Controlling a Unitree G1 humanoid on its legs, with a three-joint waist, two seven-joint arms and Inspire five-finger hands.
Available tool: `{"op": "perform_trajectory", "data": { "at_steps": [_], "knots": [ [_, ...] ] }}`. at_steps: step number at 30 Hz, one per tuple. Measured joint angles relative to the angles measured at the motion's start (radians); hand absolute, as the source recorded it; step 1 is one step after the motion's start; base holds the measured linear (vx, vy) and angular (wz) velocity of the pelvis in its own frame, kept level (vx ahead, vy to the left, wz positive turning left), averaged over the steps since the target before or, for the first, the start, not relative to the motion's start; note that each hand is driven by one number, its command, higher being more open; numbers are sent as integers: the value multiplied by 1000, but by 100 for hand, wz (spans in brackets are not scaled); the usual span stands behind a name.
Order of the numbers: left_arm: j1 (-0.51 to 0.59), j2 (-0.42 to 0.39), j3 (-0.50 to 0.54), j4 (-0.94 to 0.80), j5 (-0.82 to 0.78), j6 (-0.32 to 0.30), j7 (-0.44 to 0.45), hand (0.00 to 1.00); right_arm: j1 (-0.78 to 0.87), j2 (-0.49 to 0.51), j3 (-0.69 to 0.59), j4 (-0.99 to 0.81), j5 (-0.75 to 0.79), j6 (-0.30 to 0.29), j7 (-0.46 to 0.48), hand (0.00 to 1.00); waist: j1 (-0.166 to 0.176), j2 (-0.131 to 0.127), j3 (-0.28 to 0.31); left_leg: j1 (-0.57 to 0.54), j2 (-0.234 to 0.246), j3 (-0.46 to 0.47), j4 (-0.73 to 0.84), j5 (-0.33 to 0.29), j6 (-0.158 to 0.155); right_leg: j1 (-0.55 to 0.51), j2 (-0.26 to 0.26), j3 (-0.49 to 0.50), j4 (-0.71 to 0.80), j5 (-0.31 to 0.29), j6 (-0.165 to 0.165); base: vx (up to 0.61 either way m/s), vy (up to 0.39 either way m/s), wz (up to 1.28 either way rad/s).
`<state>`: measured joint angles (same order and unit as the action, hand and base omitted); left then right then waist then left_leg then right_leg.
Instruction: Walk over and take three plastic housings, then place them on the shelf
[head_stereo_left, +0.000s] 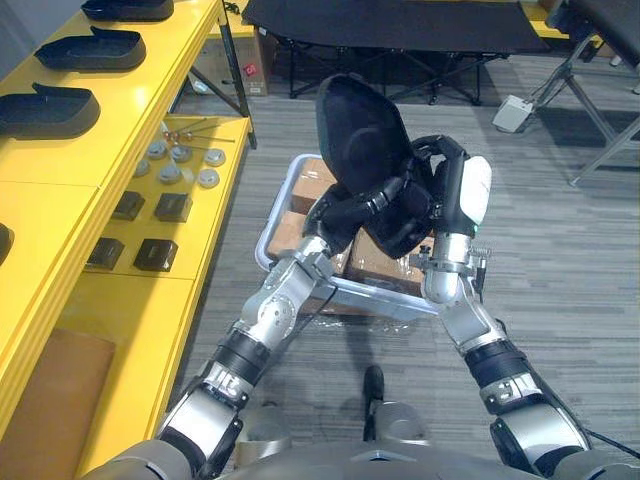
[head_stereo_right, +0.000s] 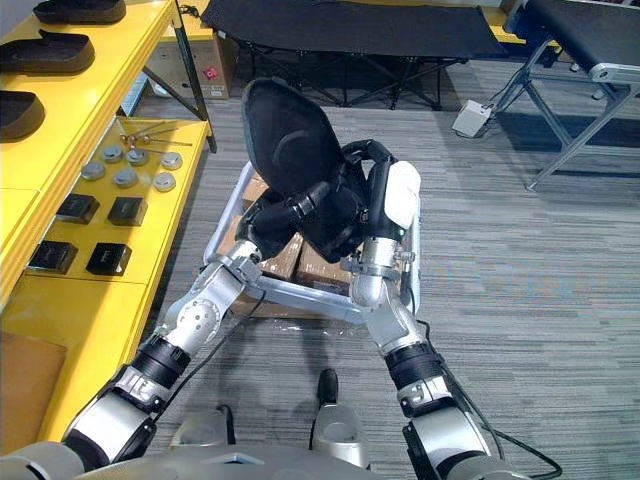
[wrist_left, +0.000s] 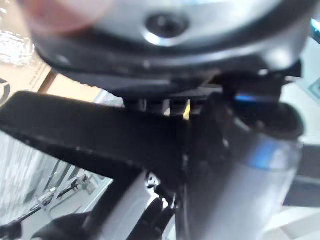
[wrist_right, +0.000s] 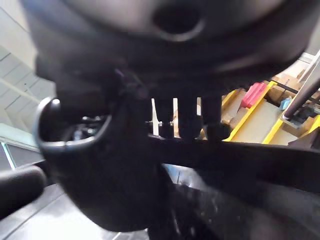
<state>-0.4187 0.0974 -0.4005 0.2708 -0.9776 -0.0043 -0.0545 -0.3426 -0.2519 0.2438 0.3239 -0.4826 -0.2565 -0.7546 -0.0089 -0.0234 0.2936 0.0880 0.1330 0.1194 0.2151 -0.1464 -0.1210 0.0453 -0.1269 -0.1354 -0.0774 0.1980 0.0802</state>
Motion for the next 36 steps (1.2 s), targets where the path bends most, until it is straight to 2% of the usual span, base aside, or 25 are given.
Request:
{"op": "perform_trajectory", "data": {
  "at_steps": [2,5,11,12,16,22,25,26,30,31,34,36],
  "knots": [
    [7,0,13,0,13,-15,15,0,27,12,0,-26,20,-13,-8,0,2,-3,-3,7,-2,4,-12,6,0,0,-1,2,0,0,0,0,0,0],
    [27,0,33,-1,45,-64,67,0,76,30,7,-70,41,-70,-13,0,0,-6,-25,10,-1,9,-18,6,0,-3,0,5,-1,0,0,3,6,-1],
    [76,1,44,-99,134,-80,91,0,112,55,11,-112,62,-127,-20,0,2,-31,-55,23,-4,16,-35,12,1,-1,-3,9,-2,-1,-1,-4,7,-1],
    [76,1,46,-113,156,-82,97,0,125,59,10,-134,64,-130,-22,100,2,-35,-59,26,-6,17,-42,14,1,-1,-4,9,-6,-2,-1,0,0,0],
    [81,-4,63,-141,200,-83,98,0,146,65,12,-147,60,-172,-27,100,-5,-40,-74,26,-8,22,-47,18,1,-7,-5,7,-6,-5,-5,-5,2,-2],
    [118,-26,143,-231,383,-97,128,0,203,51,3,-232,82,-173,90,100,-23,-27,-99,27,-4,31,-50,18,-1,-14,-2,6,-6,-10,-12,9,6,-5],
    [118,-50,203,-276,562,-153,185,0,259,49,-2,-293,161,-180,230,100,-24,-19,-111,35,1,33,-62,20,-5,-13,4,6,-1,-8,-10,28,0,-3],
    [118,-52,219,-297,606,-192,188,0,270,48,-2,-302,185,-187,285,100,-26,-16,-113,39,2,35,-63,21,-5,-11,5,6,-1,-8,-10,0,0,0],
    [122,-46,245,-368,667,-315,162,0,294,33,-26,-344,225,-191,385,100,-25,-10,-125,42,1,37,-65,20,-6,-9,4,7,-1,-9,-8,0,0,0],
    [123,-37,253,-395,668,-367,126,0,295,21,-50,-363,243,-194,416,100,-25,-10,-130,43,1,39,-65,20,-6,-9,4,9,-2,-11,-6,-18,18,-3],
    [124,-26,255,-399,658,-412,85,0,295,18,-90,-370,285,-206,444,100,-27,-7,-146,43,1,43,-65,19,-7,-11,5,12,-6,-13,-6,-25,17,-4],
    [129,-17,253,-399,639,-413,51,0,295,18,-116,-373,308,-211,467,100,-29,-3,-155,45,1,50,-64,19,-7,-13,5,18,-6,-14,-6,-16,13,-11]
  ]
}}
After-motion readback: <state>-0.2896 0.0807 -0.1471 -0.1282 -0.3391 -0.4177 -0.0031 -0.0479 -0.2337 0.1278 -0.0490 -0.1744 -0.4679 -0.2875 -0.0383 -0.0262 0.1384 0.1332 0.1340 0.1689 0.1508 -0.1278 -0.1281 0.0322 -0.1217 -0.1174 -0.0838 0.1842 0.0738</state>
